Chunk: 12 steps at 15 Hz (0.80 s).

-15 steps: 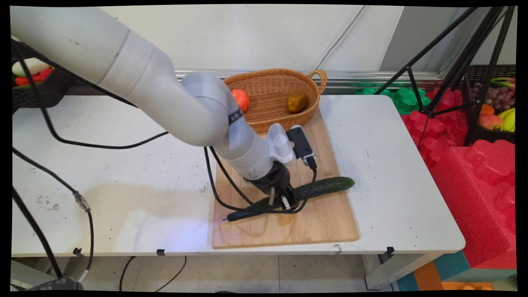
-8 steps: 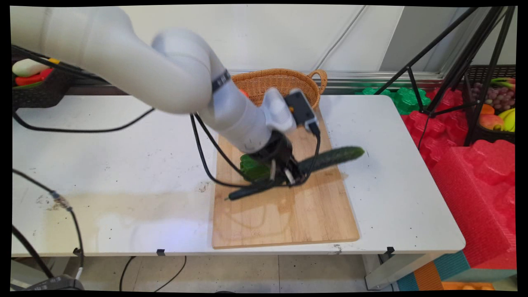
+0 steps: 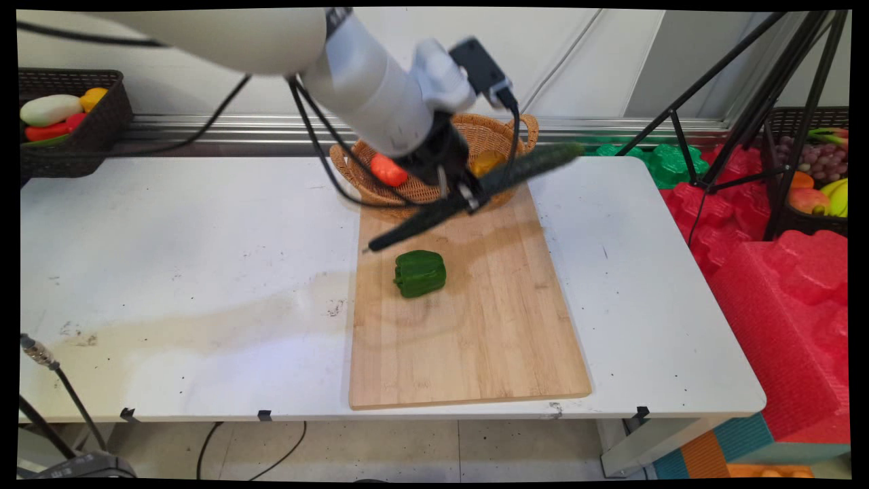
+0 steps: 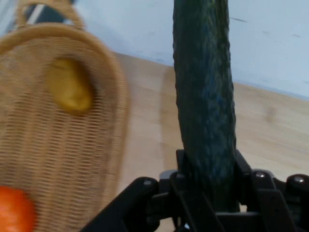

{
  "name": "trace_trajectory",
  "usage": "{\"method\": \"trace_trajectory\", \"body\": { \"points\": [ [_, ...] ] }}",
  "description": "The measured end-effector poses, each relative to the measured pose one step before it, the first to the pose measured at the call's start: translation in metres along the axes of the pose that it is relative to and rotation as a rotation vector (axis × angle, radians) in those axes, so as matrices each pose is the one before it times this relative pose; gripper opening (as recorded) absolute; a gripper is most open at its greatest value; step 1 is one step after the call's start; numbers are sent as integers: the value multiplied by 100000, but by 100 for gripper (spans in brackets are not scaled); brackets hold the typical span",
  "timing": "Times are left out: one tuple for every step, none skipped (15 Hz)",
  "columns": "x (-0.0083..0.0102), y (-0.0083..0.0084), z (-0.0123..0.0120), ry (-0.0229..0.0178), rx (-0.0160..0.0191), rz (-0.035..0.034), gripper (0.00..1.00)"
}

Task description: Place the picked object in the vegetable basket

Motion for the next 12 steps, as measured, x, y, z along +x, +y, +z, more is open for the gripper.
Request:
{"method": "trace_trajectory", "body": {
  "points": [
    [436,-1242,-162,101,2768,-1375,0],
    [464,-1400,47,-12,3044,-1776,0],
    [273,-910,96,5,2010,-1220,0],
    [345,-1287,296,-195,2808,-1772,0],
    [347,-1460,480,-246,3164,-2182,0],
    [214,-1034,475,-349,2176,-1700,0],
    [221,-992,613,-367,1998,-1754,0],
    [237,-1214,931,-739,2333,-2282,0],
    [131,-824,754,-764,1523,-1483,0],
    [63,-761,837,-1113,1274,-1184,0],
    [26,-681,864,-1285,1031,-888,0],
    [11,-405,587,-925,536,-446,0]
  ]
}}
